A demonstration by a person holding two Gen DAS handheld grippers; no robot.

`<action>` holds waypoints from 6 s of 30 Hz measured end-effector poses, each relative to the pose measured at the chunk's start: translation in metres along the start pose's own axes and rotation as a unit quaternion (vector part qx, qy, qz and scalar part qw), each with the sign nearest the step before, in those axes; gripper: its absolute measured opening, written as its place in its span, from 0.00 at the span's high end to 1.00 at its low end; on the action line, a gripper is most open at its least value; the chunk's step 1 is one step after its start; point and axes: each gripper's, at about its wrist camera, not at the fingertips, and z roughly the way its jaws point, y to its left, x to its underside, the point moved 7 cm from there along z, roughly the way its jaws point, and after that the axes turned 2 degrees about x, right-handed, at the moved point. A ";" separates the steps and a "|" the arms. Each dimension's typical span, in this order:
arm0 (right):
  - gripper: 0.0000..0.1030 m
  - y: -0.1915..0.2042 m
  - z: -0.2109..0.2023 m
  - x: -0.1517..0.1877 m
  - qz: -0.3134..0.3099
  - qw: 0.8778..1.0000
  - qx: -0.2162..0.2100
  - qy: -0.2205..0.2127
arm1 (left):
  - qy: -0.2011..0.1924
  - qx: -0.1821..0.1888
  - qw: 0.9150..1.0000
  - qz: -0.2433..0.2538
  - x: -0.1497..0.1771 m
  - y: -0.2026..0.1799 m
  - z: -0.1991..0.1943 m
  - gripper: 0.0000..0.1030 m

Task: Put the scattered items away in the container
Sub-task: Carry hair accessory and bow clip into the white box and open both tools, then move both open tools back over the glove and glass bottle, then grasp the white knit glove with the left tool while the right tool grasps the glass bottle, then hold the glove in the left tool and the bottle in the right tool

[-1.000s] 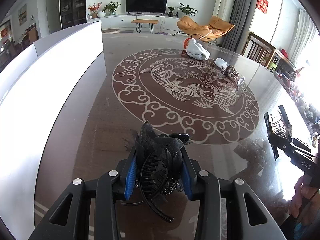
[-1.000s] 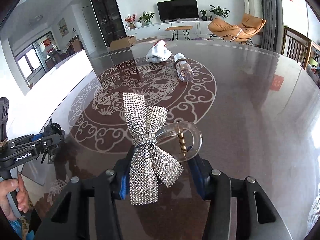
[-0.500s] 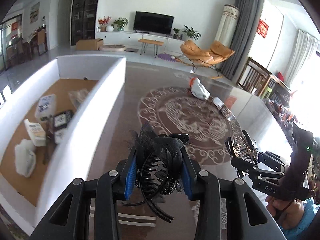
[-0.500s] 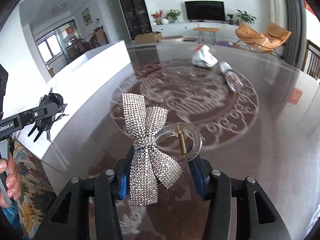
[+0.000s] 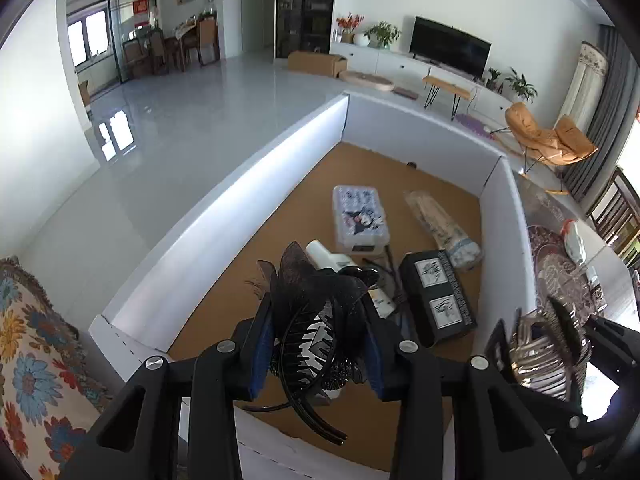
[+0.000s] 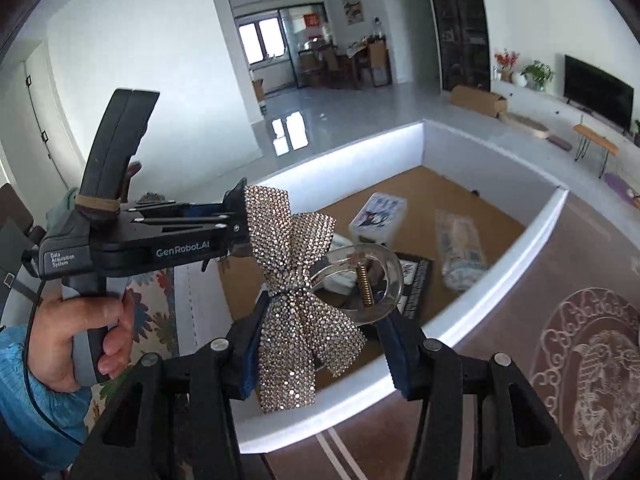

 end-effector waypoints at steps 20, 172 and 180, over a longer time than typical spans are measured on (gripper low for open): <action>0.45 -0.163 -0.096 0.107 0.149 0.973 0.156 -0.078 | -0.056 0.109 0.989 0.088 0.043 -0.167 -0.043 0.04; 0.49 -0.346 -0.211 0.294 0.257 0.909 0.329 -0.010 | 0.029 0.097 0.978 0.185 0.147 -0.396 0.090 0.00; 0.46 -0.344 -0.211 0.293 0.259 0.912 0.319 -0.014 | 0.029 0.098 0.977 0.185 0.146 -0.398 0.090 0.00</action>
